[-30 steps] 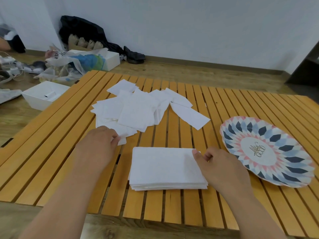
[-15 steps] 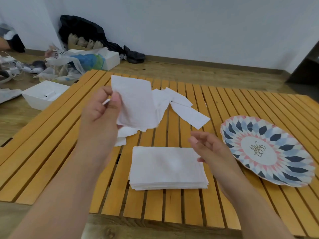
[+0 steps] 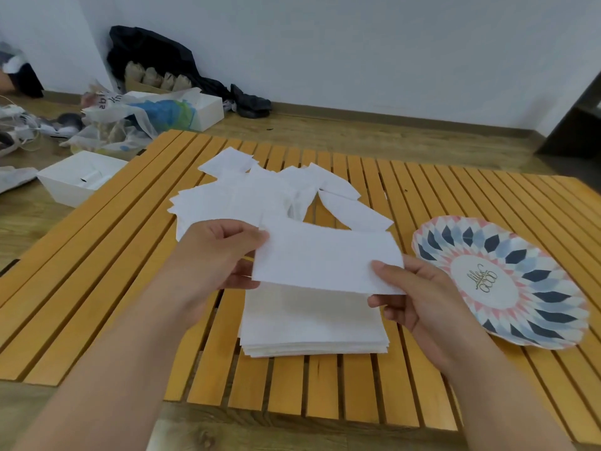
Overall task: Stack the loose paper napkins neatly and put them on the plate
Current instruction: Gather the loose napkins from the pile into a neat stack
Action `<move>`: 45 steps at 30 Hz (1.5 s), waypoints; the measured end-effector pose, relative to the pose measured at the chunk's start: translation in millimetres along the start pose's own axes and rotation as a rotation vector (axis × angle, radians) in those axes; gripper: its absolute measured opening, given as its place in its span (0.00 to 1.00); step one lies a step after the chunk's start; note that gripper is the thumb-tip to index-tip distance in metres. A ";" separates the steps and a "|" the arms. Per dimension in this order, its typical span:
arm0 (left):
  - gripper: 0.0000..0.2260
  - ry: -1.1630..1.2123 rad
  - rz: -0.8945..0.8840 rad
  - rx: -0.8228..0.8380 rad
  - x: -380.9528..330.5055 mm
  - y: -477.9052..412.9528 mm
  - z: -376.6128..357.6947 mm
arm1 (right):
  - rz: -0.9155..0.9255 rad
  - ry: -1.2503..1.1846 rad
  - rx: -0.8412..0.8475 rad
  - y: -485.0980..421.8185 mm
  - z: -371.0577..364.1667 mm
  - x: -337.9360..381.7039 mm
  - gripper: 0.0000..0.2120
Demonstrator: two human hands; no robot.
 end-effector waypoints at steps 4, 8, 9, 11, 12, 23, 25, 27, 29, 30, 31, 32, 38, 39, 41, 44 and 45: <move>0.05 -0.232 0.007 0.078 8.2 -3.4 5.7 | 0.063 0.296 -0.002 -2.1 8.2 -0.2 0.05; 0.04 -0.397 0.035 0.068 24.0 -10.5 9.1 | 0.042 0.612 0.088 -2.5 0.4 -18.4 0.06; 0.04 -0.440 0.042 0.074 28.1 -11.6 8.8 | 0.040 0.665 0.091 -3.8 -1.4 -22.7 0.07; 0.05 -0.528 0.060 0.099 36.1 -12.8 6.4 | 0.055 0.756 0.065 -7.8 -1.8 -28.8 0.10; 0.05 -0.571 0.066 0.111 39.7 -13.1 4.9 | 0.070 0.797 0.046 -10.0 -1.1 -30.3 0.11; 0.04 -0.999 -0.347 -0.377 34.7 -47.2 49.7 | 0.177 1.122 -0.078 -20.5 23.9 -29.6 0.21; 0.04 -0.952 -0.468 -0.386 36.8 -51.3 48.1 | 0.234 1.136 -0.125 -21.6 26.7 -25.3 0.21; 0.07 -0.991 -0.523 -0.330 42.0 -52.6 40.4 | 0.265 1.119 -0.140 -22.3 26.2 -24.0 0.20; 0.10 -1.037 -0.577 -0.293 44.3 -52.0 32.7 | 0.283 1.124 -0.138 -22.9 24.7 -23.5 0.19; 0.11 -1.039 -0.610 -0.293 43.6 -51.1 29.7 | 0.288 1.128 -0.135 -23.1 24.1 -23.4 0.18; 0.11 -1.020 -0.634 -0.305 42.2 -49.8 28.8 | 0.290 1.127 -0.133 -23.1 23.7 -23.2 0.17; 0.12 -0.981 -0.643 -0.329 40.2 -48.4 29.9 | 0.291 1.124 -0.131 -23.2 23.6 -23.1 0.16; 0.10 -0.799 -0.875 -0.548 6.9 -27.6 39.1 | 0.332 1.087 -0.159 -24.8 25.2 -19.5 0.13; 0.08 -0.777 -0.917 -0.593 0.0 -21.3 41.2 | 0.346 1.078 -0.168 -24.7 25.1 -18.1 0.13; 0.08 -0.729 -0.921 -0.642 -8.9 -16.2 46.2 | 0.369 1.061 -0.183 -24.3 24.7 -15.9 0.12; 0.17 -0.691 -0.776 -0.641 -8.6 -25.5 53.7 | 0.383 1.032 -0.206 -24.2 25.7 -13.5 0.11; 0.18 -0.699 -0.759 -0.641 -8.7 -27.0 54.9 | 0.386 1.022 -0.216 -24.2 26.2 -12.4 0.11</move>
Point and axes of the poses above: each hand's wrist, its own y-axis away from the middle knuckle, its own z-axis out of the back of the hand, x = y × z, the point moved 8 cm from there along -y, towards the middle knuckle, and after that the axes turned 14 degrees about -x, right-handed, at the moved point
